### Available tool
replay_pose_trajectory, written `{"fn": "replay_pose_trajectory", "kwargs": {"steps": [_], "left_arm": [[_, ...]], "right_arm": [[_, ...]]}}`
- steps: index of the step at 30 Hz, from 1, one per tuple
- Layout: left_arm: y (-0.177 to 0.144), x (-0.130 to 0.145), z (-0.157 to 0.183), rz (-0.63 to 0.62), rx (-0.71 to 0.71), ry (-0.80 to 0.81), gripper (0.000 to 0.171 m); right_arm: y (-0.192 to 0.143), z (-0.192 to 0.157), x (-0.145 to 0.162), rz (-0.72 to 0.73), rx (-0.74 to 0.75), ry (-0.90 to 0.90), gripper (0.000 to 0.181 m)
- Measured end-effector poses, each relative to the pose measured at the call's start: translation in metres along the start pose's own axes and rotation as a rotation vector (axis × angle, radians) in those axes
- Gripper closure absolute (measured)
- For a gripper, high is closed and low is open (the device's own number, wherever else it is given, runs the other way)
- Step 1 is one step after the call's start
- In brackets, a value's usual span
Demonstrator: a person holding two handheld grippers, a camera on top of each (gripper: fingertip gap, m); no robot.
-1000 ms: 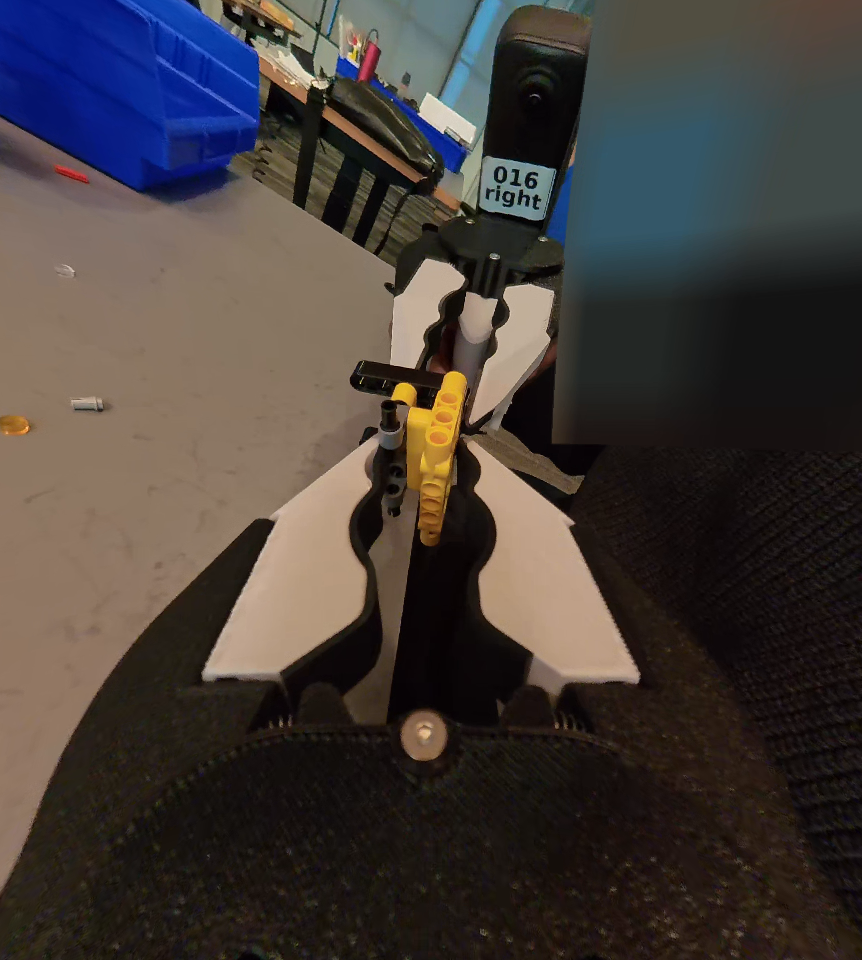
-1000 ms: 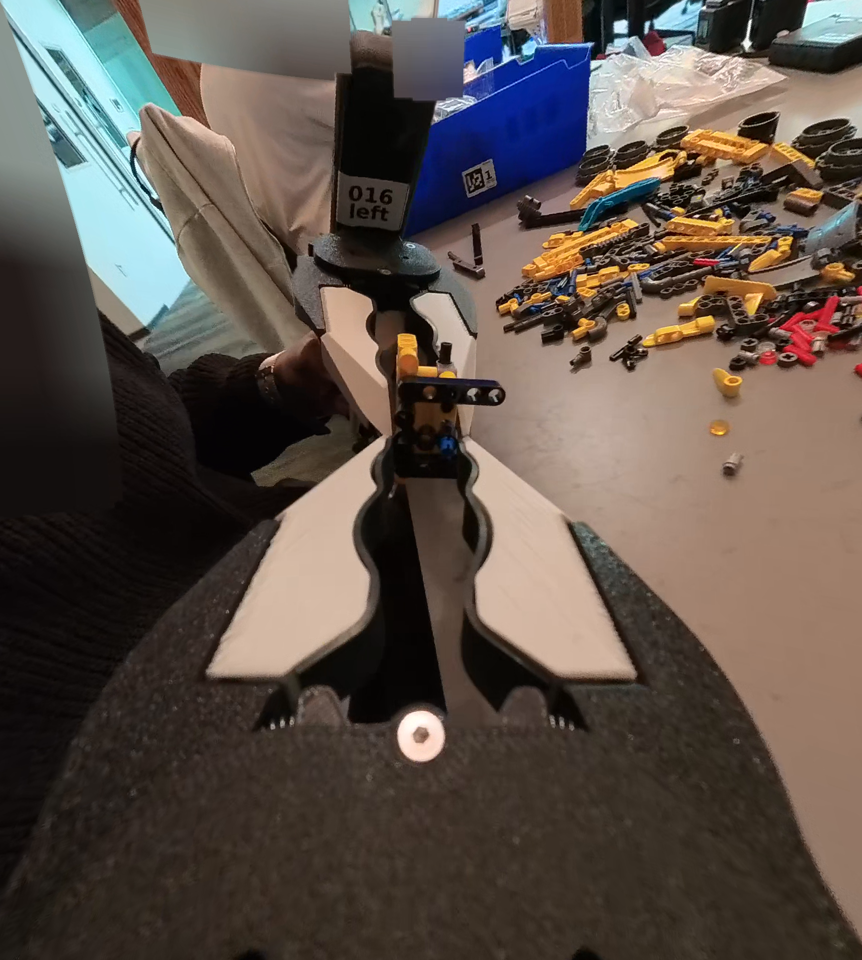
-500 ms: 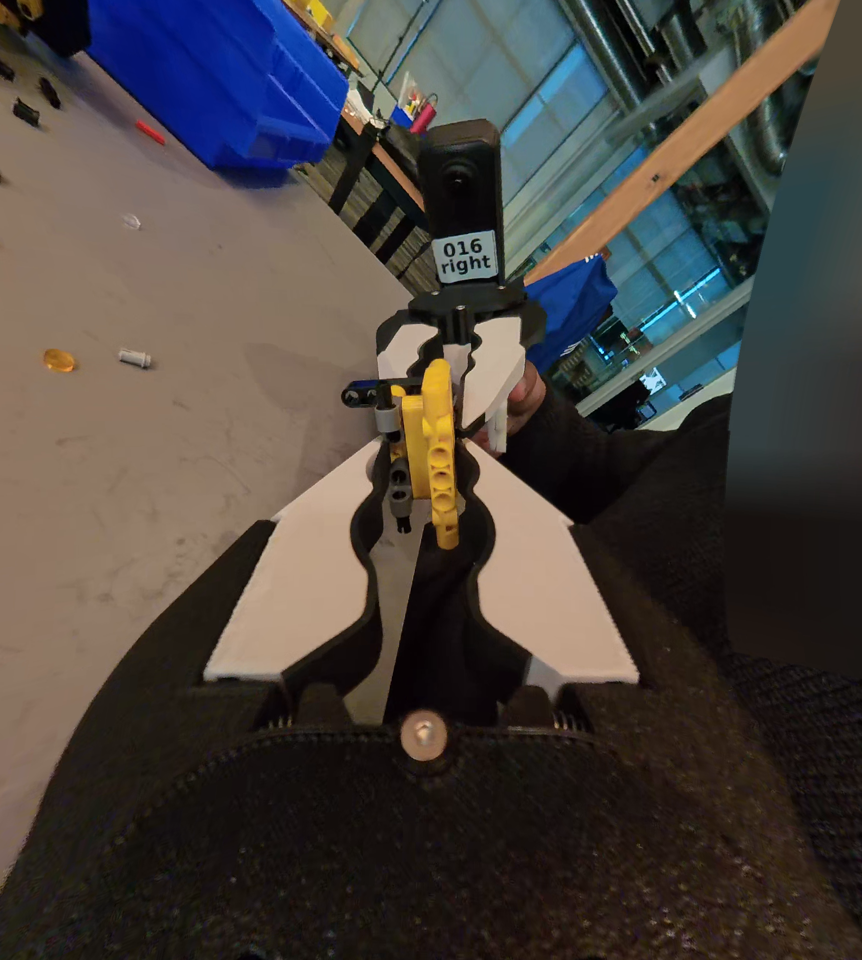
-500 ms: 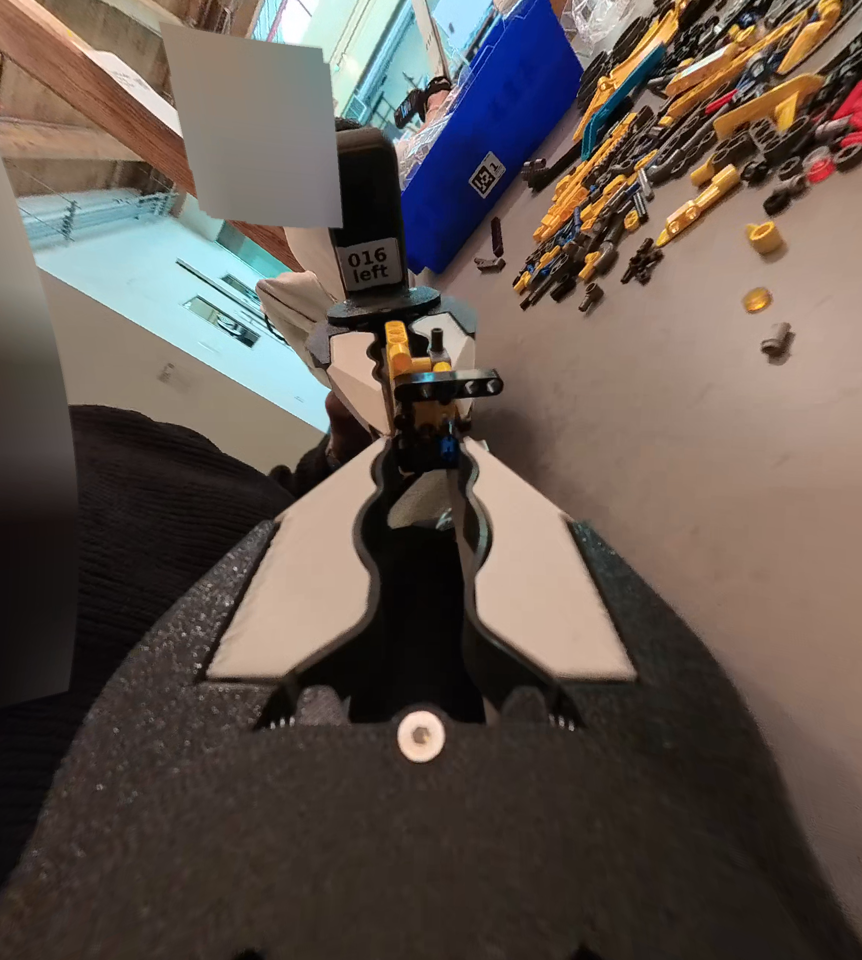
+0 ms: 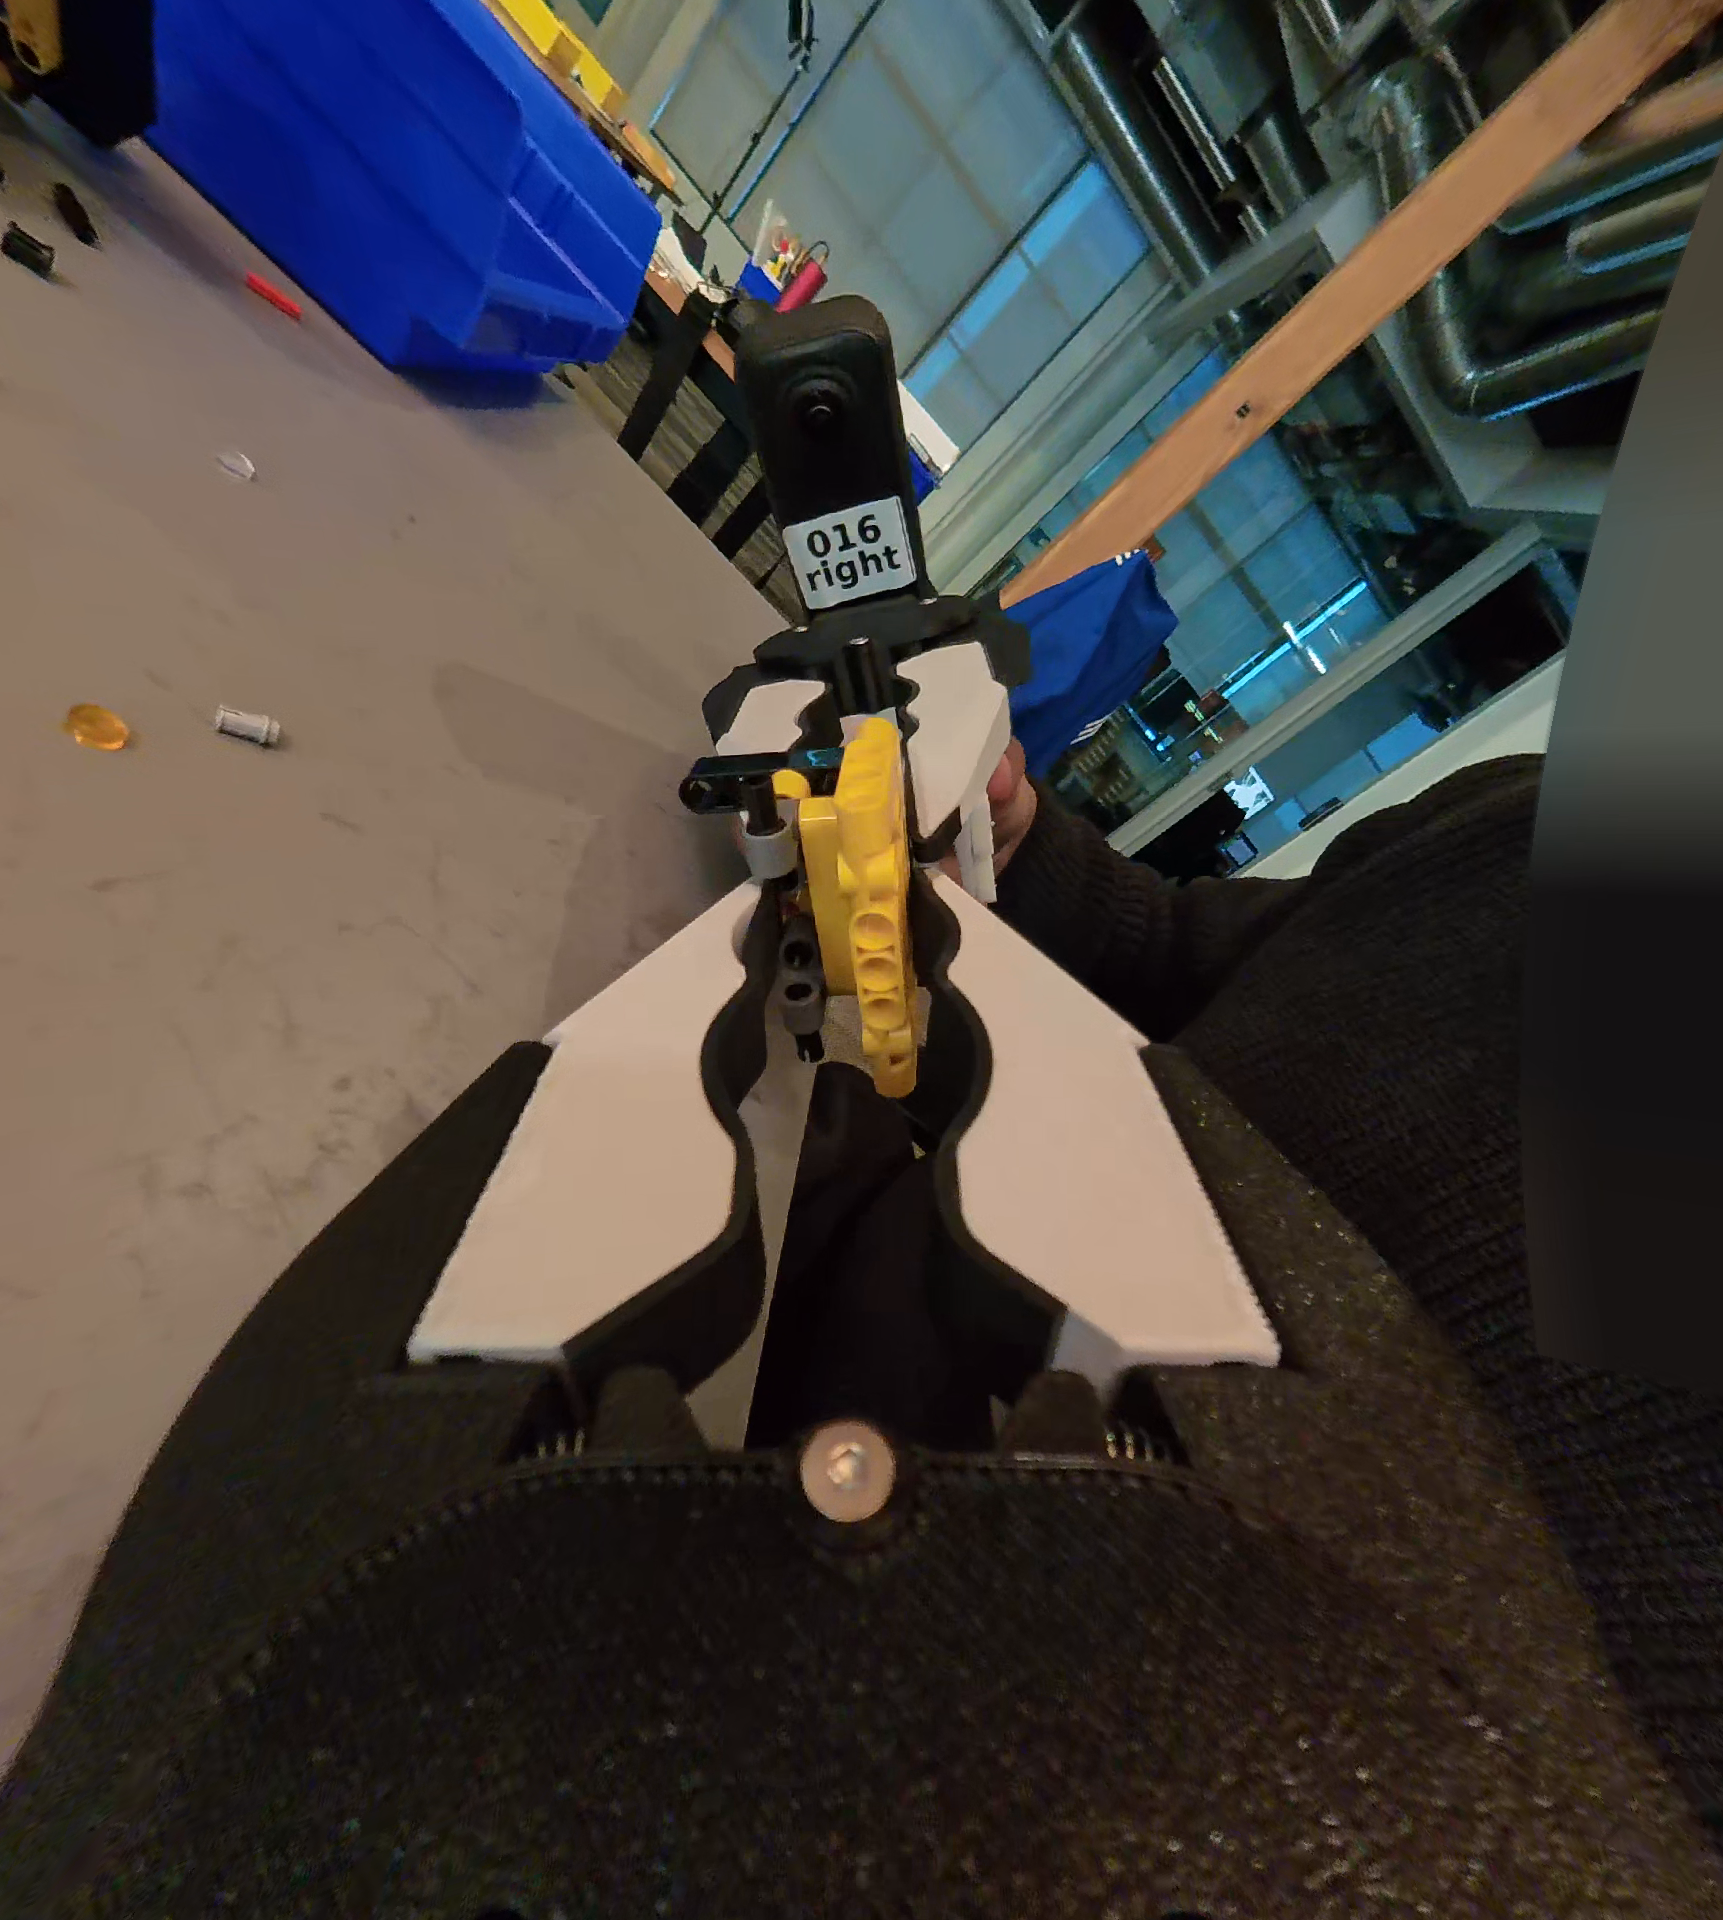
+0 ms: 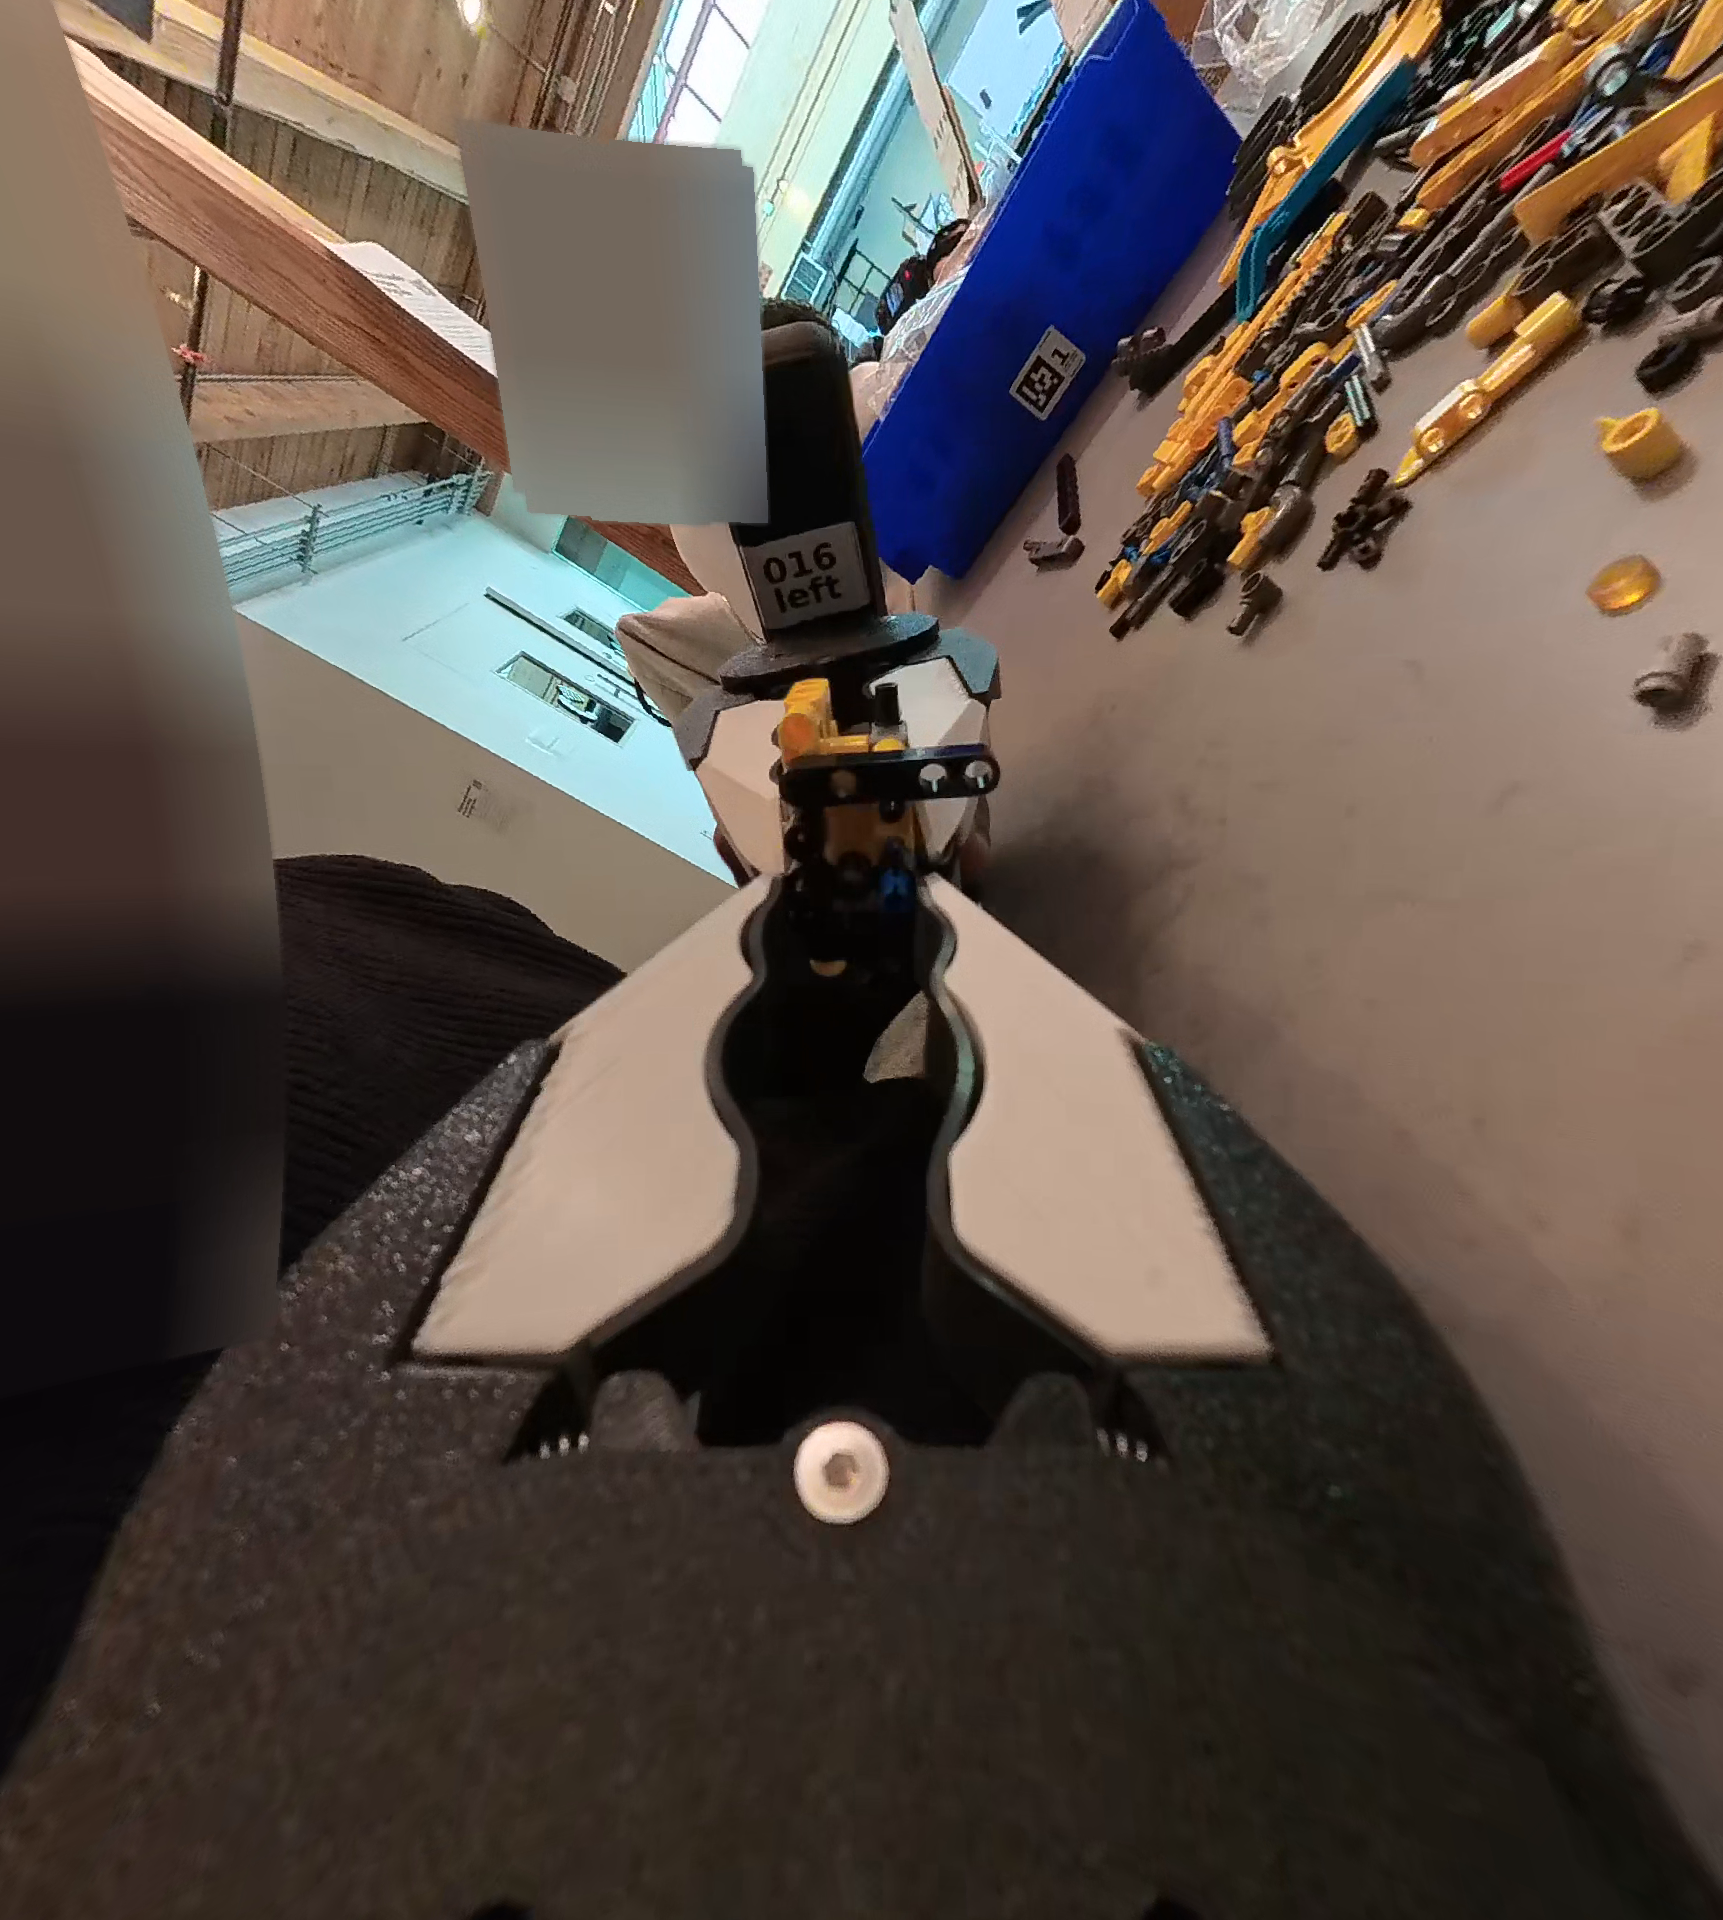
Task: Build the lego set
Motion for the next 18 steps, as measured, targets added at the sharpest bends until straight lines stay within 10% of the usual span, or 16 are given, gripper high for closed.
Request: {"fn": "replay_pose_trajectory", "kwargs": {"steps": [18], "left_arm": [[0.0049, 0.0017, -0.0032, -0.039, -0.032, -0.029, 0.150]], "right_arm": [[-0.0046, 0.0014, 0.0017, -0.011, 0.057, -0.071, 0.159]]}}
Point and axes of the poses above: each gripper's, where its closed fingertips meet, y out along the fingers, x out of its underside, z = x × y across the jaws, the point moved 8 cm from there along -y, back along the fingers, and after that the axes turned 10 degrees about x, right-handed, at the moved point
